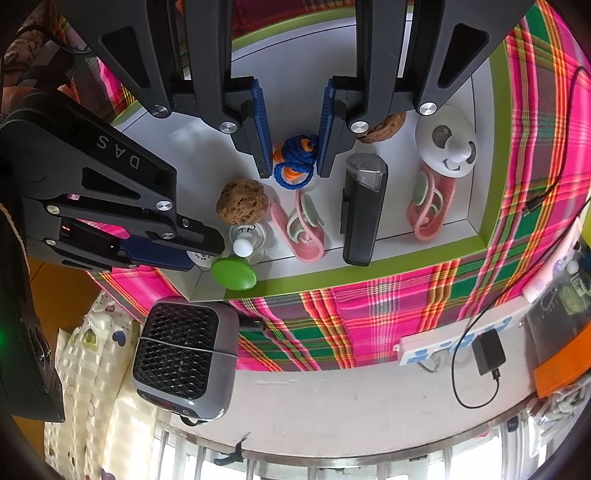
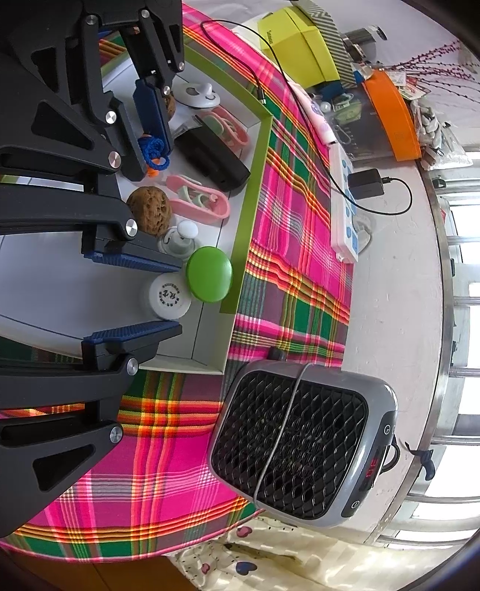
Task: Organize objects
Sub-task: 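Lower the rope ball and white container onto the box lid floor, then open the left tool to release the rope ball while the right tool releases the container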
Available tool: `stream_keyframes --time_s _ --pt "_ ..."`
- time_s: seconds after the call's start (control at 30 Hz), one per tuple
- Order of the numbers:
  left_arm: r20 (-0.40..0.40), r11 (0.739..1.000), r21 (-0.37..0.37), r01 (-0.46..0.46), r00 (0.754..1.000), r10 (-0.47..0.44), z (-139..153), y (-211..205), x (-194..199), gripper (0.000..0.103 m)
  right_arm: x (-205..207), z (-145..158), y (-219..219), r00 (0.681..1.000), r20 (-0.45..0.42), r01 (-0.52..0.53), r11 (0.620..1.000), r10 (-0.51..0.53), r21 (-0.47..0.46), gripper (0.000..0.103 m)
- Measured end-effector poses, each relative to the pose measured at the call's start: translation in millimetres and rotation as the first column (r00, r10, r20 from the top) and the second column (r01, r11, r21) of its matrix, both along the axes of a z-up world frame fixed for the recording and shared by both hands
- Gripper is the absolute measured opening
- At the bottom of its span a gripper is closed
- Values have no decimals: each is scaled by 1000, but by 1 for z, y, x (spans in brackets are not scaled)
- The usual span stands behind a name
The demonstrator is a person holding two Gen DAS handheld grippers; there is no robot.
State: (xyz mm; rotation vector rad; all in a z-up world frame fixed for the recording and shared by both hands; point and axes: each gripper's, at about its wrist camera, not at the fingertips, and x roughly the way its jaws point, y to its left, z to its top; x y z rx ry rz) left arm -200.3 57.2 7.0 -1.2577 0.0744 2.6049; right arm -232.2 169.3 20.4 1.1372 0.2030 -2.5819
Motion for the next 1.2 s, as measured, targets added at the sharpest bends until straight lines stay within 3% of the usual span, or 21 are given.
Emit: stream_keyframes --time_s 0.47,0.6,1.2 --pt "-8 1000 9 -4 1000 4 4 -2 3 33 3 1 -3 1000 -7 1 1000 -1 3 29" --pt "-16 1000 9 -5 1000 5 7 -4 4 36 4 2 -2 1000 -8 2 1000 -2 -8 38" --pt "-53 999 34 -40 998 41 22 -14 30 36 32 17 -4 999 -37 38 999 -39 -26 39"
